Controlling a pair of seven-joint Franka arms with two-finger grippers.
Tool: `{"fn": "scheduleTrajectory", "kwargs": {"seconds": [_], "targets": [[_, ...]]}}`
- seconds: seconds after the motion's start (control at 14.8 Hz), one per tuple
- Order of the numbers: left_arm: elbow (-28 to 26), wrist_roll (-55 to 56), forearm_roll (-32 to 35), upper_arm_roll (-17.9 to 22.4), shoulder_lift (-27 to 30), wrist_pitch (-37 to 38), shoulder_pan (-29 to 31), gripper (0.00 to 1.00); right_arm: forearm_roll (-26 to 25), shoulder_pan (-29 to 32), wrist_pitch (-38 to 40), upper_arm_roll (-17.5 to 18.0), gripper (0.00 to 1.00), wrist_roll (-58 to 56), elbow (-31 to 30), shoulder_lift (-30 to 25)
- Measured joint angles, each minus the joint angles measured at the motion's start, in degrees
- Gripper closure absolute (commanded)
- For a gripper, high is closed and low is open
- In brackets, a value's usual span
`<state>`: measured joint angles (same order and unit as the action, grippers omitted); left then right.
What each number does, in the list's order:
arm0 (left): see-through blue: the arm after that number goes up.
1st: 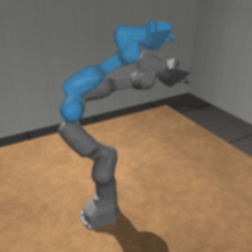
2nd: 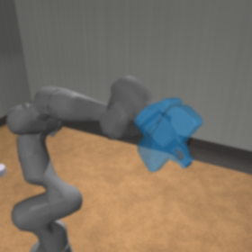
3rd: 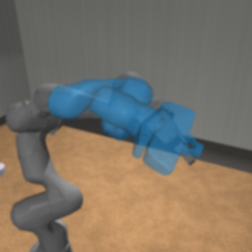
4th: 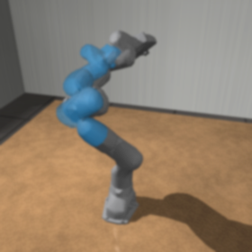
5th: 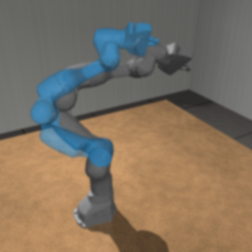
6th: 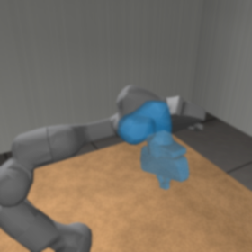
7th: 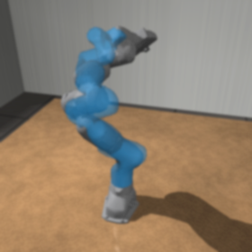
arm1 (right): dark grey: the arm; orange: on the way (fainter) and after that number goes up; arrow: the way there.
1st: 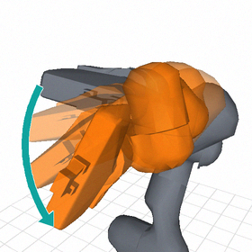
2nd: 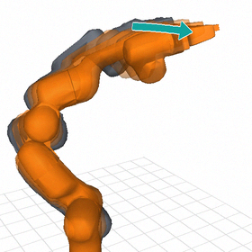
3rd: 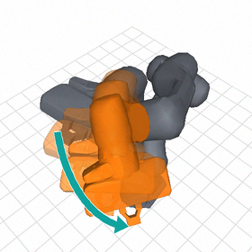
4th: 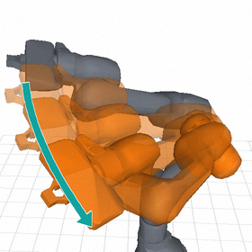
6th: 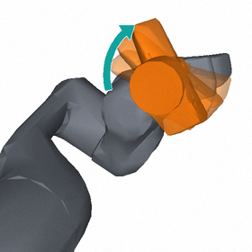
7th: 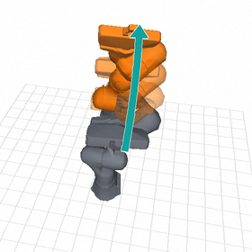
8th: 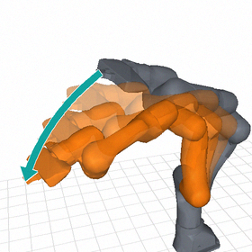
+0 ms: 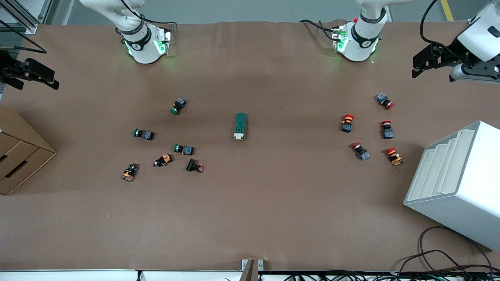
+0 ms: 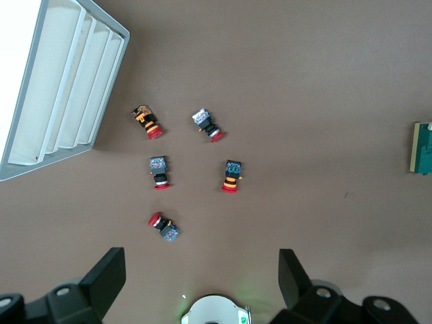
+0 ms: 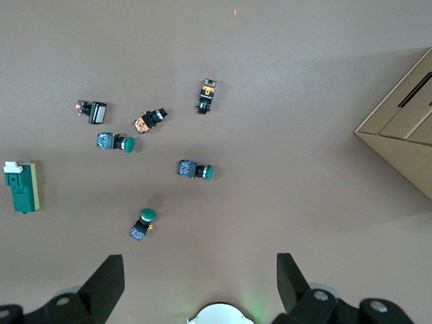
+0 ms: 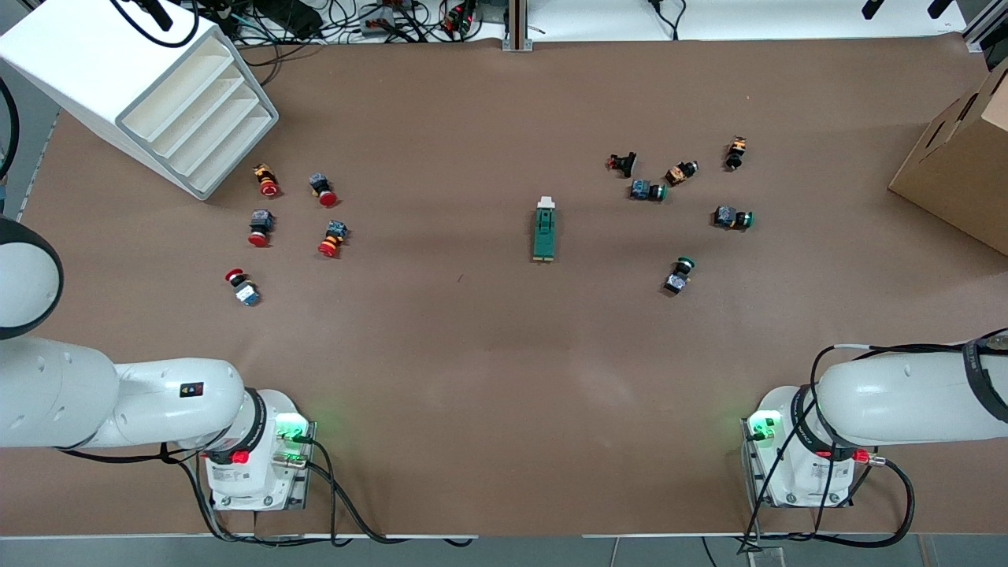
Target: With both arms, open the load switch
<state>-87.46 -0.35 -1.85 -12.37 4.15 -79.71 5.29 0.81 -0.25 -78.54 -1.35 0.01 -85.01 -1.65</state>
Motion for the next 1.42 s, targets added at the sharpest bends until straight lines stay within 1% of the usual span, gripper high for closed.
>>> {"fn": "scheduleTrajectory", "kwargs": {"seconds": [0.54,0.67,0.81,1.08,1.21,1.42], "targets": [[0.1,0.0,0.0,-0.2,-0.2,-0.1,-0.6,0.0,0.0,0.0,0.0,0.0,0.0,-0.5,0.0,0.0],[0.5,0.7,-0.2,-1.7,-0.6,-0.3,-1.9,0.0,0.0,0.0,0.0,0.0,0.0,-0.5,0.0,0.0],[0.5,4.7,-0.2,-5.0,-0.9,-1.8,-3.0,0.0,0.0,0.0,0.0,0.0,0.0,-0.5,0.0,0.0],[0.1,17.0,-0.3,-14.3,-2.1,-5.6,-3.7,0.0,0.0,0.0,0.0,0.0,0.0,-0.6,0.0,0.0],[-1.3,25.2,-0.3,-19.8,-2.9,-9.6,-3.8,0.0,0.0,0.0,0.0,0.0,0.0,-0.6,0.0,0.0],[-5.8,40.0,-0.2,-28.7,-4.0,-18.4,-4.1,0.0,0.0,0.0,0.0,0.0,0.0,-0.7,0.0,0.0]]}}
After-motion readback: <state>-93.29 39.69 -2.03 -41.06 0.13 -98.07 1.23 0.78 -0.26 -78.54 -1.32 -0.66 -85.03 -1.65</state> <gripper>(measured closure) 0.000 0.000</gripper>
